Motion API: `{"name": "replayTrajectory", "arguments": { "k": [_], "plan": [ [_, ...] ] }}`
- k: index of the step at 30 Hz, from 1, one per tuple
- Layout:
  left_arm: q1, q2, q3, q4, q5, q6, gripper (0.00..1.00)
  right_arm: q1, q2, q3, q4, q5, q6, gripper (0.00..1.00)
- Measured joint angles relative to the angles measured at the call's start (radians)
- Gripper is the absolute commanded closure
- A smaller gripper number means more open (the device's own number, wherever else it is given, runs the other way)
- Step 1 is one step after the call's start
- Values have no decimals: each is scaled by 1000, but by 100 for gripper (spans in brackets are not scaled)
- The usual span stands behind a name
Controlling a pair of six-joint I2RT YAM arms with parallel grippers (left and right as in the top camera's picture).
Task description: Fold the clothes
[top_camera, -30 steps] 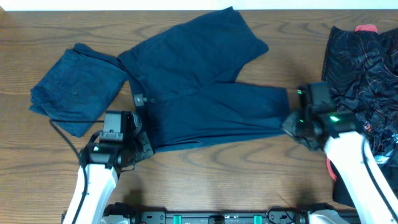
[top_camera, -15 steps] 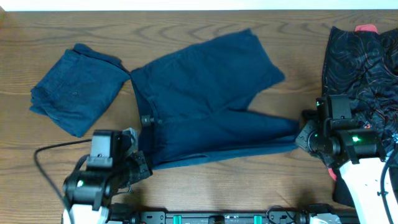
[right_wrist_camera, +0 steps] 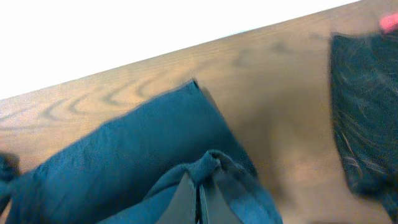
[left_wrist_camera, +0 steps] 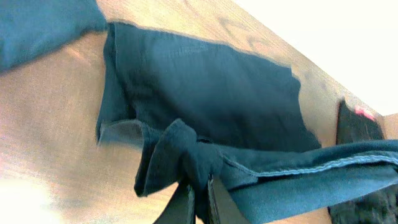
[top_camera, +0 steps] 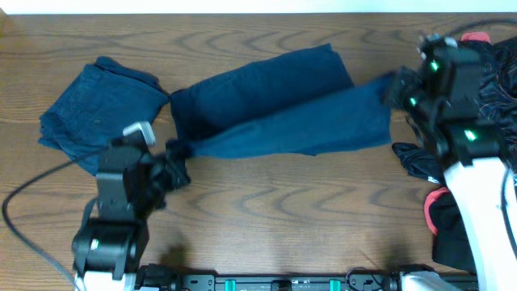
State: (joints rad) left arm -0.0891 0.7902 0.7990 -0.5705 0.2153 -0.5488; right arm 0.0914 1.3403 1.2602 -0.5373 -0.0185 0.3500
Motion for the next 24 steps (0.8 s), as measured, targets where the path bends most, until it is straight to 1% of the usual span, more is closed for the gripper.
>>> {"name": "replayTrajectory", "arguments": {
  "k": [3,7,9,14,19,24],
  "plan": [
    [0,123,2,132,-42,-19,94,3,118,1,154,-14,-36,99],
    [0,308,4,276,-100,-32,94,5,261,1,316,-27,-63,99],
    [0,380,3,330,-126,-40,94,10,313,1,360,-30,-70,99],
    [9,588,4,554,-191,-55,94,36,442,2,527,-3,-79,99],
    [16,740,2,769,-227,-56,94,52,547,2,653,30,-91,99],
    [17,834,2,881,-268,-56,94,68,613,2,751,49,-100,99]
  ]
}}
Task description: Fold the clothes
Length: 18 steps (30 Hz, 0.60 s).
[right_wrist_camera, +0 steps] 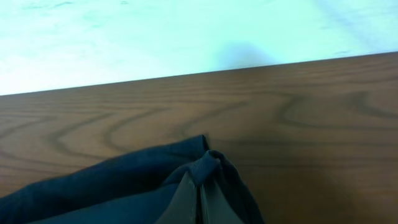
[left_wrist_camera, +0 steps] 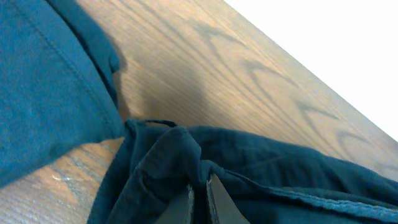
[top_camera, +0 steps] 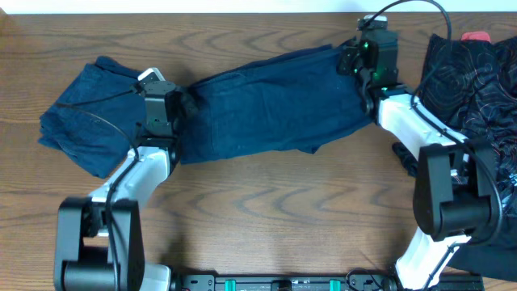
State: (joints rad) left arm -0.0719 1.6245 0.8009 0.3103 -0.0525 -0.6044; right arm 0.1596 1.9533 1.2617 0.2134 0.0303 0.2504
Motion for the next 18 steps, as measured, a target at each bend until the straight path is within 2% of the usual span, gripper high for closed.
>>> {"name": "replayTrajectory", "arguments": {
  "k": [1,2,3,4,5,7,9,13,18],
  "plan": [
    [0,14,0,15,-8,0,94,4,9,0,14,5,-2,95],
    [0,25,0,24,-13,0,85,8,17,0,27,8,-2,81],
    [1,37,0,36,-20,5,73,10,24,0,40,13,0,63],
    [3,47,0,44,-29,7,60,12,31,0,54,19,-6,56],
    [8,55,0,50,-37,6,51,12,36,0,64,27,-9,47],
    [19,63,0,57,-52,3,45,11,39,0,73,36,-16,27],
    [34,64,0,62,-60,2,46,8,39,0,81,48,-23,26],
    [69,43,0,64,-47,16,57,-8,28,2,5,52,-28,27],
    [88,-36,0,2,50,56,63,-53,-42,5,-295,48,-28,27]
  ]
}}
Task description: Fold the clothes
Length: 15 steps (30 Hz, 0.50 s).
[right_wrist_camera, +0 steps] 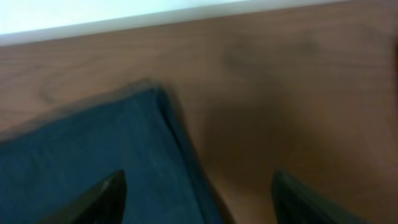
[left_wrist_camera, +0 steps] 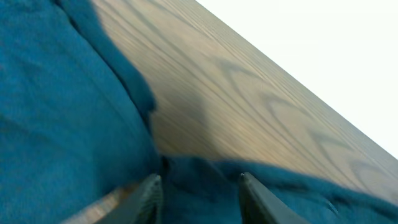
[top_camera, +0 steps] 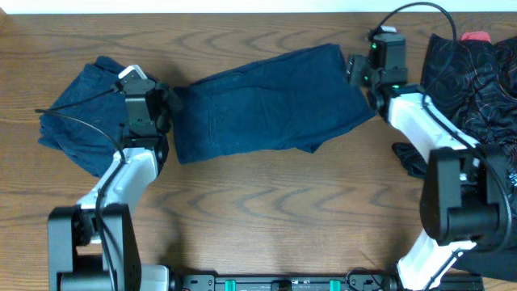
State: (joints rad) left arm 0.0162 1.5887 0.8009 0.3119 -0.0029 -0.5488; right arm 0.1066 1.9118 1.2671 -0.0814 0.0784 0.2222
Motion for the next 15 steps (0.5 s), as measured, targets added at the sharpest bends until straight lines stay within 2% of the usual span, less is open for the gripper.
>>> {"name": "replayTrajectory", "arguments": {
  "k": [3,8,10,15],
  "plan": [
    [-18,-26,1,-79,80,16,64,-27,-36,3,-137,-17,-8,42],
    [-77,-18,0,-177,152,85,64,-37,-28,1,-206,-92,-37,48],
    [-100,-9,0,-177,164,116,64,-37,-14,1,-206,-116,-48,48],
    [-125,53,0,-177,183,163,64,-37,85,1,-188,-150,-64,40]
  ]
}}
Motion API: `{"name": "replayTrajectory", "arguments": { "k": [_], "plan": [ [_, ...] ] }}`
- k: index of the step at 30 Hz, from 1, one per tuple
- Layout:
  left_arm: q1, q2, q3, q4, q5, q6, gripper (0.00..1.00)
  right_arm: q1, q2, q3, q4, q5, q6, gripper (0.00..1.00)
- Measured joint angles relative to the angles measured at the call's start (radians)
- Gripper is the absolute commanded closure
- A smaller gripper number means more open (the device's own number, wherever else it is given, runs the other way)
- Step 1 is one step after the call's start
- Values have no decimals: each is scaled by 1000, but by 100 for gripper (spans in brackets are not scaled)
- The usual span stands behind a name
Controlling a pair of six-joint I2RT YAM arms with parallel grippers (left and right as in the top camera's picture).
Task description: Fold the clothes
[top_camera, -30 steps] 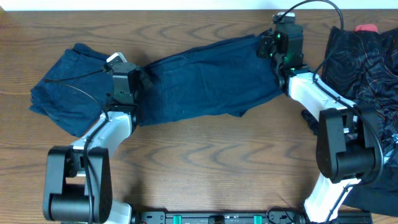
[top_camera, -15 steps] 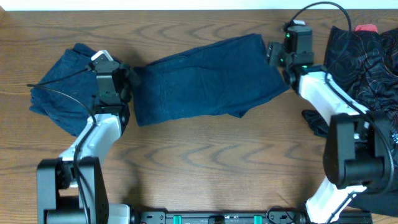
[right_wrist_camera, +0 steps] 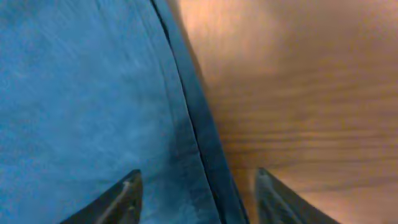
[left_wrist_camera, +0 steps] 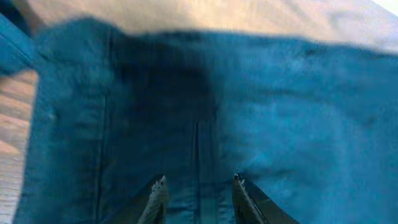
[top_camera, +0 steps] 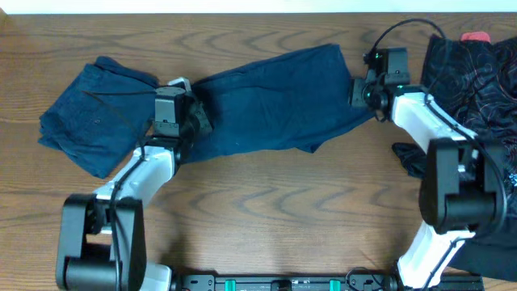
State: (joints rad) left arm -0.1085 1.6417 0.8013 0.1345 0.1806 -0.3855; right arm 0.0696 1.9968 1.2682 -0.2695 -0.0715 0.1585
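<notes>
Dark blue trousers lie folded lengthwise across the middle of the wooden table. My left gripper hovers open over their left end. In the left wrist view its fingers stand apart above flat blue cloth with nothing between them. My right gripper is open at the trousers' right end. In the right wrist view its fingertips straddle the cloth's dark hem, one over cloth and one over bare wood.
A folded blue garment lies at the left, close to the trousers' end. A pile of dark patterned clothes with a red bit fills the right edge. More dark cloth lies near the right arm.
My left gripper has moved right, from the gap beside the folded pile to over the trousers' left end. The right gripper has come slightly nearer, over the right hem. Both remain open.
First both grippers were shut on the trousers' near leg, held up at each end. Then they were at the far side, still shut, with that leg laid over the other. Then both stood open with the cloth lying flat, and now they hover over its ends.
</notes>
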Motion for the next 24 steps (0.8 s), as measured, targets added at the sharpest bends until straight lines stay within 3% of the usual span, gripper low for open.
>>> {"name": "replayTrajectory", "arguments": {
  "k": [3,5,6,9,10,15,18,24],
  "plan": [
    [0,46,0,0,0,10,64,0,58,-1,10,3,-8,39],
    [0,73,0,-5,1,17,64,0,61,2,26,5,-12,44],
    [0,84,0,-8,0,18,64,0,61,2,21,5,-14,53],
    [0,97,0,-19,1,21,64,0,63,1,16,6,-18,92],
    [0,98,0,-26,1,21,64,0,63,1,5,6,-18,99],
    [0,97,2,-106,2,24,64,0,58,26,-118,0,2,99],
    [0,92,15,-179,6,23,76,0,42,36,-240,15,45,99],
    [1,63,35,-372,23,50,86,0,12,44,-527,66,169,99]
  ]
}}
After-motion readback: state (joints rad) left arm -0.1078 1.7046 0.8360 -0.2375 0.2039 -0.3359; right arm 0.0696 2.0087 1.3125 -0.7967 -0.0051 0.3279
